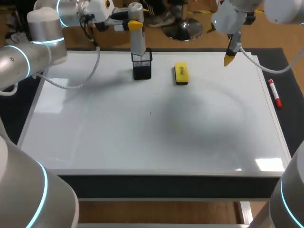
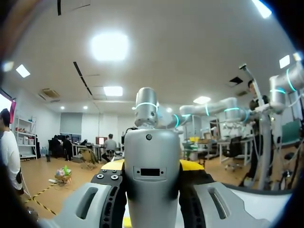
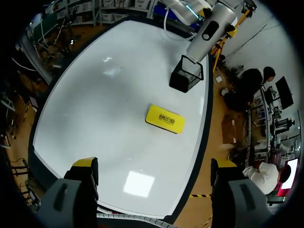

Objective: Pick up the inspection probe, press it on each red-marked spot on the whiteboard one by one, put down the probe, pick up the eraser, and wipe off all the red marks.

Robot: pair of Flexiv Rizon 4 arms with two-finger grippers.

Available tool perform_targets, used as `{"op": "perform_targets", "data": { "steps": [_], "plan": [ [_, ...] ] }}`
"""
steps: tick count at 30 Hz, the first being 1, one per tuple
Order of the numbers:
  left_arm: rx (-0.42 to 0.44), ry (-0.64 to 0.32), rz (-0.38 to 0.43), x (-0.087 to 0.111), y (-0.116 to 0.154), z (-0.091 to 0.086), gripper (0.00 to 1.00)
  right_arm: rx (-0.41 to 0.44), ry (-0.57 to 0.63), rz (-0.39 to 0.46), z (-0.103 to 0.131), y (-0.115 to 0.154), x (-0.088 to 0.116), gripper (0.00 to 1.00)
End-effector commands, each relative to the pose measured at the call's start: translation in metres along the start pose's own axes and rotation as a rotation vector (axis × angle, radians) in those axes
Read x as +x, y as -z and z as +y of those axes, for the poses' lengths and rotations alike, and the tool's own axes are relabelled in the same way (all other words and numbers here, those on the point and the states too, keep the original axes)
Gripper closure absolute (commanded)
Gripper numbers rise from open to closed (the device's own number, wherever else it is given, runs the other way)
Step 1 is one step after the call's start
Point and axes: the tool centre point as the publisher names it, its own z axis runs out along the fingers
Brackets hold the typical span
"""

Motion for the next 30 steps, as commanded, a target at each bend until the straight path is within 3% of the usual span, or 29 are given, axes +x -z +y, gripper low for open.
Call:
{"op": "perform_targets", "data": {
  "steps": [1, 10, 30],
  "plan": [
    [0.012, -0.008, -0.081, 0.010, -0.006, 0.002, 1.00, 0.003, 0.001, 0.004, 0.000, 0.000, -0.001, 0.00],
    [0.034, -0.021, -0.156, 0.005, -0.007, 0.010, 1.00, 0.003, 0.001, 0.004, 0.000, 0.000, -0.001, 0.00],
    [0.039, -0.029, -0.233, -0.014, 0.002, 0.017, 1.00, 0.003, 0.001, 0.004, 0.000, 0.000, -0.001, 0.00]
  ]
}}
